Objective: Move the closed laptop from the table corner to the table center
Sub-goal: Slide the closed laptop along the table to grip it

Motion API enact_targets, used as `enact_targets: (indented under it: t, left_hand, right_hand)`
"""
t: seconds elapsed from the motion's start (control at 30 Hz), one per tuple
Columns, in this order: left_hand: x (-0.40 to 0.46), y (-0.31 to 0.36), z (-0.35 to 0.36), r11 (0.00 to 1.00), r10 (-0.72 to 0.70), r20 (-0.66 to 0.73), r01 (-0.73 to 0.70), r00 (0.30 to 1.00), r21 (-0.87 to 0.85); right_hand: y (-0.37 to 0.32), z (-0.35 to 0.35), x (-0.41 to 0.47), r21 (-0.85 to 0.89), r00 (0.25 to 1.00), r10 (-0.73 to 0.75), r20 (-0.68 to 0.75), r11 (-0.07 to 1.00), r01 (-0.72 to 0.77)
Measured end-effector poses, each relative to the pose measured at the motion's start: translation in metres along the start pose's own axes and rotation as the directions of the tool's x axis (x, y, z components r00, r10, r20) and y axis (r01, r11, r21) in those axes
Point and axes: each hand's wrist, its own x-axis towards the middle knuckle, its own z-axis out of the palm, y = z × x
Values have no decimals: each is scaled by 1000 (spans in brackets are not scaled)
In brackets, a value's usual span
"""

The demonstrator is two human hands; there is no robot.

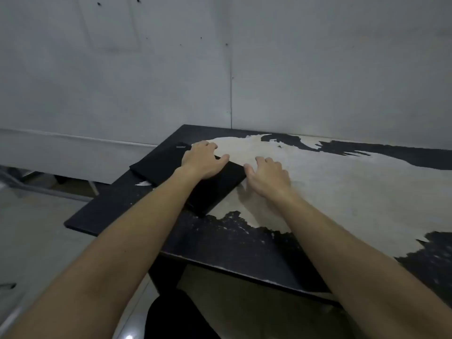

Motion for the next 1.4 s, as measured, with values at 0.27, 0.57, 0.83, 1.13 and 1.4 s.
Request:
enact_targets:
  t: [0.27, 0.57, 0.83, 1.13, 1.4]
  left_hand:
    - [5, -62, -13, 979, -199, 33, 197, 979, 60]
    - [12, -115, -16, 898, -433, 45, 426, 900, 108]
    - [14, -128, -12, 842, -532, 71, 518, 844, 147]
    - [16, -135, -20, 798, -591, 80, 568, 803, 200]
    - [6, -136, -19, 798, -601, 84, 590, 795, 121]
  right_hand:
    - [-29, 29, -3, 44, 996, 75, 48, 996, -78]
    - [-43, 38, -1, 13, 988, 139, 65, 990, -140]
    - [-48, 37, -4, 0, 979, 168, 115, 986, -170]
    - [-53, 36, -1, 170, 944, 279, 177, 936, -309]
    - [-43, 34, 15, 146, 933, 301, 199, 932, -332]
